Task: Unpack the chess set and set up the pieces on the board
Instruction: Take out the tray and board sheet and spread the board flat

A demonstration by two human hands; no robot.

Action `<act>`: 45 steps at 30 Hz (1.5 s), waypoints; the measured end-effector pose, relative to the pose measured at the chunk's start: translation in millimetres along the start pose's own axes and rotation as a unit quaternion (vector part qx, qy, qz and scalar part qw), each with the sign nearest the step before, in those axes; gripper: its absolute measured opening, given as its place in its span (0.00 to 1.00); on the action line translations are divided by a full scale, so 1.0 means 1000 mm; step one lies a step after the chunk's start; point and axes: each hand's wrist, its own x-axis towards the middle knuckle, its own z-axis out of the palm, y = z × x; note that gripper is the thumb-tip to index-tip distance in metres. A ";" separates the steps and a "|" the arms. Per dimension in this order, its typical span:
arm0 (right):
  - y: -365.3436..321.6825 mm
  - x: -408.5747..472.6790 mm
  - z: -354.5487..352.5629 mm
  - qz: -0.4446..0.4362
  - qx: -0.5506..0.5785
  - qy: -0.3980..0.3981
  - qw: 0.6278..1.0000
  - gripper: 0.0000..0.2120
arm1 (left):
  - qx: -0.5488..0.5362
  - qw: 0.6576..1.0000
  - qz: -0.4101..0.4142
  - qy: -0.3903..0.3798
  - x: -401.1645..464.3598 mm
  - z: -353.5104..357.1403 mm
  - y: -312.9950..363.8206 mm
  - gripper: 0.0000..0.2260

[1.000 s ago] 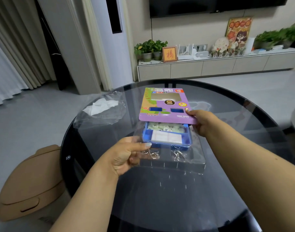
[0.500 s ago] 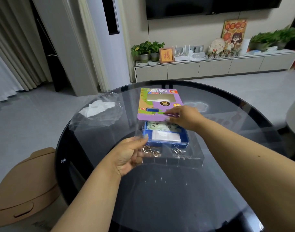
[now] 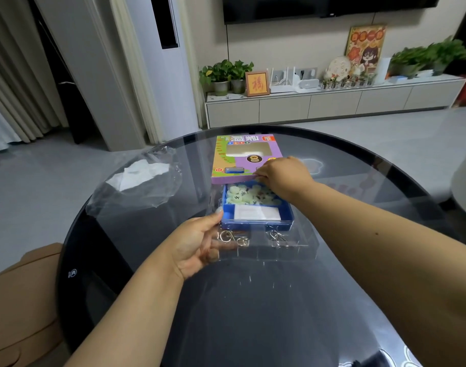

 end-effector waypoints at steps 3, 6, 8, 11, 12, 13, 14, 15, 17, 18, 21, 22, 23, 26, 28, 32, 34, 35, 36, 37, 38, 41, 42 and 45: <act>0.010 0.011 -0.001 0.067 -0.001 -0.052 0.996 0.14 | 0.005 1.000 -0.005 -0.012 0.004 -0.004 0.002 0.14; 0.023 0.018 -0.008 0.123 -0.003 -0.093 0.988 0.13 | 0.001 0.999 -0.007 -0.032 0.003 -0.009 0.000 0.15; 0.033 0.022 -0.009 0.145 -0.020 -0.098 0.984 0.13 | 0.002 0.999 -0.007 -0.048 0.001 -0.012 -0.001 0.15; 0.052 0.026 -0.007 0.182 -0.043 -0.119 0.975 0.11 | 0.002 0.998 -0.004 -0.056 -0.002 -0.020 -0.003 0.17; 0.058 0.027 -0.007 0.190 -0.052 -0.135 0.971 0.11 | 0.004 0.998 -0.001 -0.057 -0.003 -0.023 -0.004 0.17; 0.064 0.028 -0.006 0.196 -0.062 -0.153 0.966 0.12 | 0.003 0.999 0.000 -0.054 -0.005 -0.025 -0.003 0.18; 0.069 0.029 -0.006 0.206 -0.064 -0.174 0.961 0.12 | -0.001 0.999 0.001 -0.049 -0.006 -0.029 -0.003 0.18; 0.072 0.030 -0.007 0.220 -0.056 -0.194 0.954 0.13 | -0.007 0.999 0.002 -0.043 -0.006 -0.031 -0.002 0.18; 0.077 0.033 -0.006 0.247 -0.041 -0.233 0.940 0.12 | -0.014 1.000 0.004 -0.028 -0.007 -0.035 -0.002 0.18; 0.079 0.035 -0.005 0.248 -0.039 -0.242 0.937 0.13 | -0.017 1.000 0.007 -0.019 -0.006 -0.036 -0.001 0.18; 0.088 0.036 0.002 0.219 -0.048 -0.256 0.940 0.17 | -0.021 1.000 0.015 0.001 -0.006 -0.033 0.000 0.18; 0.092 0.033 0.003 0.205 -0.058 -0.253 0.944 0.18 | -0.022 1.000 0.018 0.004 -0.006 -0.031 0.000 0.18; 0.097 0.032 0.006 0.192 -0.071 -0.246 0.947 0.19 | -0.026 0.999 0.019 0.007 -0.006 -0.029 0.001 0.17; 0.106 0.028 0.009 0.193 -0.081 -0.213 0.954 0.23 | -0.050 0.998 0.022 0.015 -0.005 -0.023 0.003 0.16; 0.103 0.028 0.008 0.197 -0.071 -0.165 0.964 0.22 | -0.054 0.998 0.020 0.025 -0.003 -0.020 0.003 0.14; 0.065 0.023 -0.002 0.186 0.043 -0.027 0.981 0.22 | -0.054 0.998 0.017 0.034 -0.003 -0.014 0.003 0.13; 0.037 0.015 -0.012 0.162 0.147 0.008 0.976 0.16 | -0.034 0.998 0.022 0.041 0.000 -0.013 0.001 0.14; 0.022 0.010 -0.017 0.143 0.191 0.005 0.971 0.12 | -0.020 0.998 0.026 0.047 0.002 -0.013 0.000 0.14; 0.009 0.003 -0.021 0.125 0.223 -0.008 0.967 0.10 | -0.007 0.998 0.030 0.054 0.004 -0.013 -0.001 0.15; -0.004 -0.002 -0.025 0.112 0.247 -0.024 0.962 0.09 | 0.004 0.998 0.033 0.061 0.005 -0.012 -0.002 0.15; -0.014 -0.007 -0.027 0.107 0.261 -0.035 0.959 0.10 | 0.009 0.997 0.036 0.069 0.006 -0.012 -0.003 0.15; -0.027 -0.011 -0.028 0.142 0.240 -0.049 0.959 0.15 | 0.006 0.995 0.040 0.089 0.005 -0.009 -0.005 0.15; -0.028 -0.012 -0.029 0.161 0.223 -0.055 0.960 0.16 | -0.002 0.995 0.041 0.096 0.004 -0.009 -0.005 0.15; -0.030 -0.016 -0.035 0.189 0.215 -0.071 0.956 0.19 | -0.023 0.992 0.047 0.119 0.004 -0.008 -0.006 0.15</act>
